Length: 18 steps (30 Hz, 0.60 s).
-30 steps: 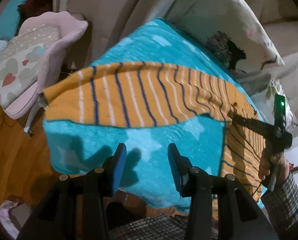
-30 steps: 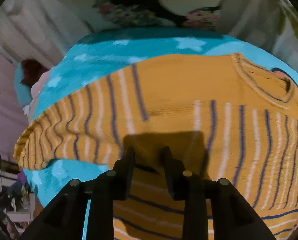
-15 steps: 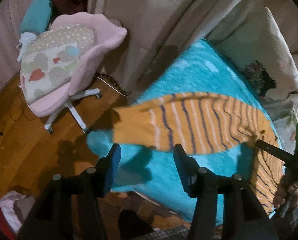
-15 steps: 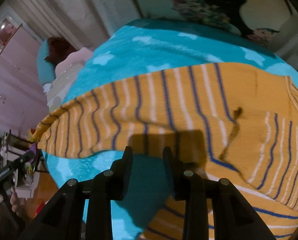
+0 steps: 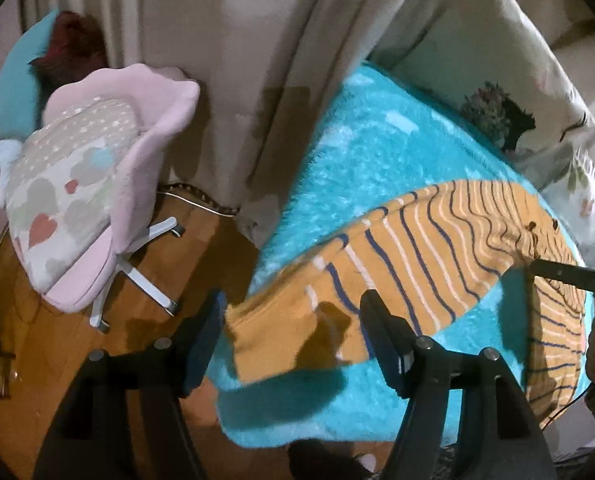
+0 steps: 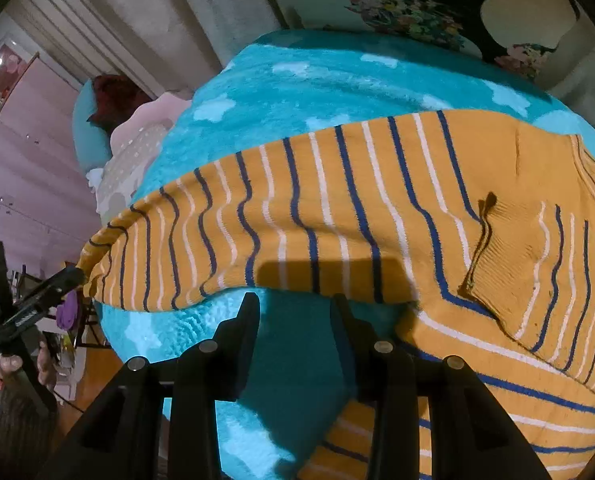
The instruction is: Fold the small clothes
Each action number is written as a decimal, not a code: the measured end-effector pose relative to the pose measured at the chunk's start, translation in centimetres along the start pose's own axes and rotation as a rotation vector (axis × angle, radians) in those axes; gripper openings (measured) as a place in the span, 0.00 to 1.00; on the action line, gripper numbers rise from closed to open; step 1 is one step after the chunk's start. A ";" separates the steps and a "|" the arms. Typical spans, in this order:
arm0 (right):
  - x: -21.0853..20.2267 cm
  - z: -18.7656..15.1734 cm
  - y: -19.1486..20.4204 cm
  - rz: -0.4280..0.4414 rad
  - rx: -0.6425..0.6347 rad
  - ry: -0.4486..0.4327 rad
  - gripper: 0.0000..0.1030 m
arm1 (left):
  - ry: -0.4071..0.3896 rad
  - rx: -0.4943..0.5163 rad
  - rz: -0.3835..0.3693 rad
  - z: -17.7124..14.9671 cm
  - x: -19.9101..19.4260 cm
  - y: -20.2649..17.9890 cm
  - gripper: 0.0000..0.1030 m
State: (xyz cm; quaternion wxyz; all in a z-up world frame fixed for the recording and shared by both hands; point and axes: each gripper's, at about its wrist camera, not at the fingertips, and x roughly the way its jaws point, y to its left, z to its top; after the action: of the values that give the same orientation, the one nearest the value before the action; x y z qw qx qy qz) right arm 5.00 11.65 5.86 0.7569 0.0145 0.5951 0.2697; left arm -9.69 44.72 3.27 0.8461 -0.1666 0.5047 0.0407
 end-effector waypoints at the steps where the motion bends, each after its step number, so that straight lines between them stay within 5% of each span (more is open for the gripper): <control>1: 0.0 0.0 -0.1 -0.004 0.004 0.000 0.39 | 0.014 0.002 -0.009 0.1 0.4 0.0 0.60; 2: -0.1 0.0 -0.2 -0.008 0.009 -0.001 0.39 | 0.032 0.004 -0.026 0.3 0.8 0.1 0.50; 3: -0.1 -0.1 -0.3 -0.013 0.015 -0.002 0.39 | 0.052 0.007 -0.028 0.4 1.2 0.0 0.21; 4: -0.2 -0.1 -0.5 -0.017 0.026 -0.003 0.39 | 0.070 0.013 -0.020 0.5 1.4 -0.1 0.12; 11: -1.8 -0.6 -2.1 -0.008 0.085 -0.039 0.39 | 0.054 0.031 -0.026 0.9 -1.6 -1.5 0.07; 18: -5.1 -1.7 -5.6 0.040 0.167 -0.114 0.39 | 0.012 -0.046 -0.187 1.3 -5.9 -5.3 0.06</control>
State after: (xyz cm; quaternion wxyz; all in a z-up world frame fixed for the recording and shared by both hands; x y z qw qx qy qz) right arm 4.93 4.19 7.99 0.7802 0.1046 0.5711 0.2330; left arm -10.20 40.73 10.24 0.8390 -0.2326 0.4911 -0.0277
